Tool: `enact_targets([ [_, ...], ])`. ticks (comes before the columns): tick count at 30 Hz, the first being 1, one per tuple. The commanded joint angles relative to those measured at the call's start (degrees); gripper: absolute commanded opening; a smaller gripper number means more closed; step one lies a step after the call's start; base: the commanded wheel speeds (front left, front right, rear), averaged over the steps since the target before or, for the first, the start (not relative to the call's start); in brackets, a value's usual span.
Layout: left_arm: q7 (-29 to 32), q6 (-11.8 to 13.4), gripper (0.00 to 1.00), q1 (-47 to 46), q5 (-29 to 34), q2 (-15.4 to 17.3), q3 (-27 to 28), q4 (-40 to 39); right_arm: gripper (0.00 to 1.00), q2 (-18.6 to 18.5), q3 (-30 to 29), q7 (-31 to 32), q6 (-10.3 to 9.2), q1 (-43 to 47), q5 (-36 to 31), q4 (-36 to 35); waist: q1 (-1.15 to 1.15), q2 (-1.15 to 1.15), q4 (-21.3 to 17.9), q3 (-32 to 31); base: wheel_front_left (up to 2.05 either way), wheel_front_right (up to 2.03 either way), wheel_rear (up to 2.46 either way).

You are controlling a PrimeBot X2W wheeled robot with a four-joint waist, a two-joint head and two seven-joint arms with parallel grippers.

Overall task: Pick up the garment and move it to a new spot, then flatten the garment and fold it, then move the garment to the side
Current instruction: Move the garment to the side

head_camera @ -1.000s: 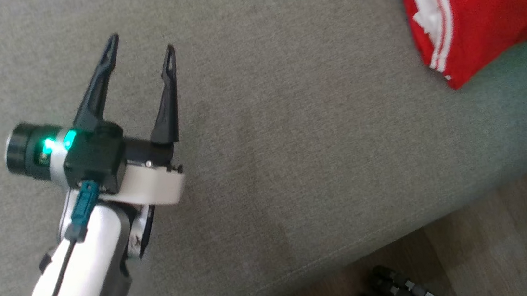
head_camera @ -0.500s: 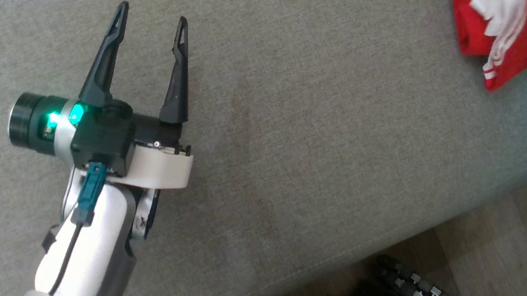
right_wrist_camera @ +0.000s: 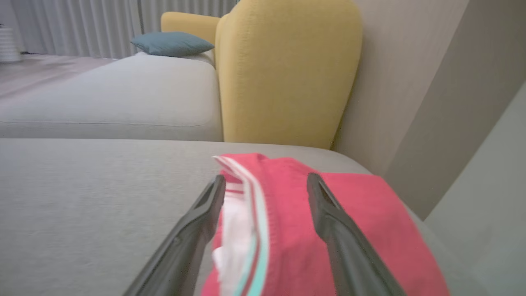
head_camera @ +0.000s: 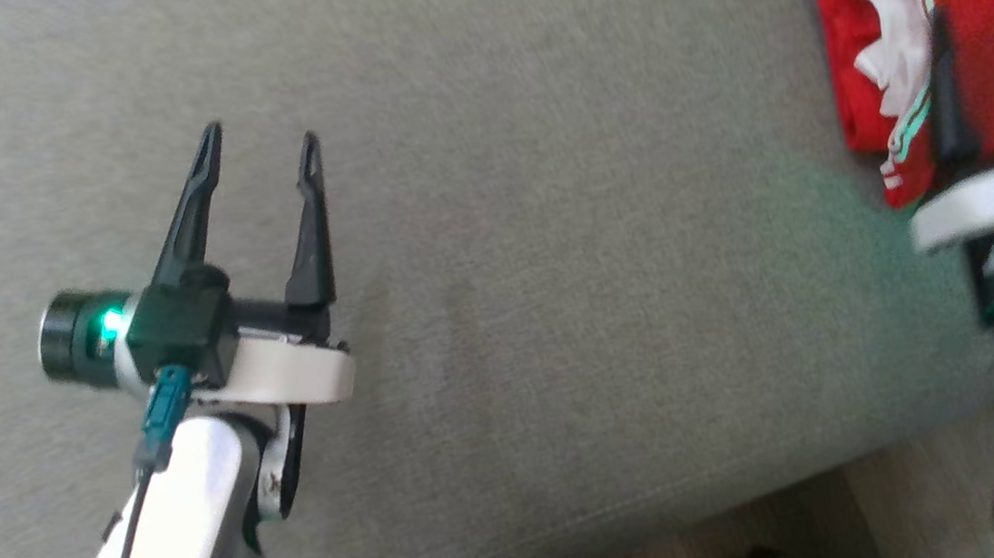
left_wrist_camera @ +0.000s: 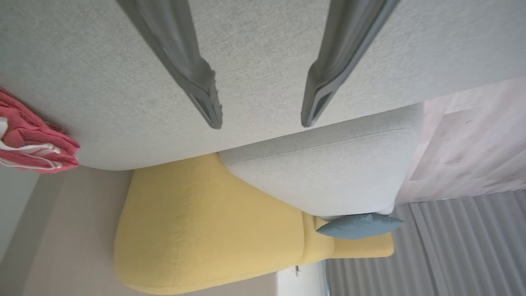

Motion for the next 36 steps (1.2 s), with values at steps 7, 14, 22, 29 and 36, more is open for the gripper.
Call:
enact_targets([
  [7, -0.7, 2.1, 1.0, 4.0, -1.7, 0.1, 4.6, -1.1, 1.0, 3.5, 5.0, 2.9, 0.2, 10.3, 2.6, -13.9, 0.0, 0.0, 6.5, -7.6, 0.0, 0.0, 0.0],
  [14, -0.7, 2.5, 1.0, 8.4, -2.5, 0.2, 8.3, -2.0, 1.0, 6.1, 6.7, 6.4, 0.2, 17.3, 3.6, -21.6, 0.0, 0.0, 10.6, -11.0, 0.0, 0.0, 0.0],
  [22, -0.7, 1.2, 1.0, 14.9, -3.4, 0.1, 12.1, -1.9, 1.0, 7.9, 6.8, 8.9, 0.2, 23.7, 4.0, -25.4, 0.0, 0.0, 12.0, -15.0, 0.0, 0.0, 0.0],
  [29, -0.7, 0.0, 1.0, 19.2, -3.4, -0.3, 12.4, -0.3, 1.0, 8.7, 6.5, 10.7, 0.2, 28.8, 3.8, -27.6, 0.0, 0.0, 11.4, -18.5, 0.0, 0.0, 0.0],
  [36, -0.7, -0.4, 1.0, 21.8, -3.1, -0.8, 12.2, 1.5, 1.0, 9.2, 6.2, 12.2, 0.2, 32.5, 3.6, -29.7, 0.0, 0.0, 10.9, -21.6, 0.0, 0.0, 0.0],
])
